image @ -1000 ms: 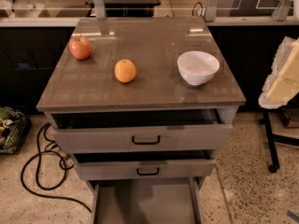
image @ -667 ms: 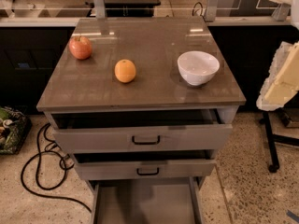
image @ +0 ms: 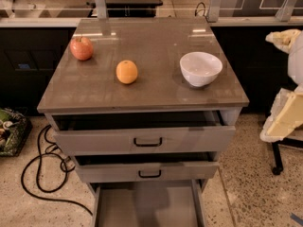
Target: Close bottom drawer
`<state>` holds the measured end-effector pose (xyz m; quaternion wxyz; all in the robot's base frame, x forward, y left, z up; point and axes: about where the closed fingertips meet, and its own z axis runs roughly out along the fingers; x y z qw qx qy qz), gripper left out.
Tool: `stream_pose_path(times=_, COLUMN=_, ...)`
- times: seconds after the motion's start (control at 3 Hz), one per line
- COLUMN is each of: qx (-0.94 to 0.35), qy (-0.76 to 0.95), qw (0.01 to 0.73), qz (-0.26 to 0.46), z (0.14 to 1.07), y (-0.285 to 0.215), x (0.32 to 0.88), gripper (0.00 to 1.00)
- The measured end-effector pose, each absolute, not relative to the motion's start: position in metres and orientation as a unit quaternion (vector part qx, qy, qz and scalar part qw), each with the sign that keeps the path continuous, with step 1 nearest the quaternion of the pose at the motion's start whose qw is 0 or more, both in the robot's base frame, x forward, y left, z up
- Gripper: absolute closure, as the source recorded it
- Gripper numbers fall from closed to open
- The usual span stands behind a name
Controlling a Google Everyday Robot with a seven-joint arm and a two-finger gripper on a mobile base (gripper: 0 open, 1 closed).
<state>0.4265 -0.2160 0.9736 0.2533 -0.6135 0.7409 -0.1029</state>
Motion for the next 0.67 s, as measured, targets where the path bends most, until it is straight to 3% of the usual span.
stream_pose_path(times=0.67, qx=-0.634, qy=0.738, qw=0.223, qz=-0.060, z=0.870, y=-0.236, x=0.399, gripper=0.00)
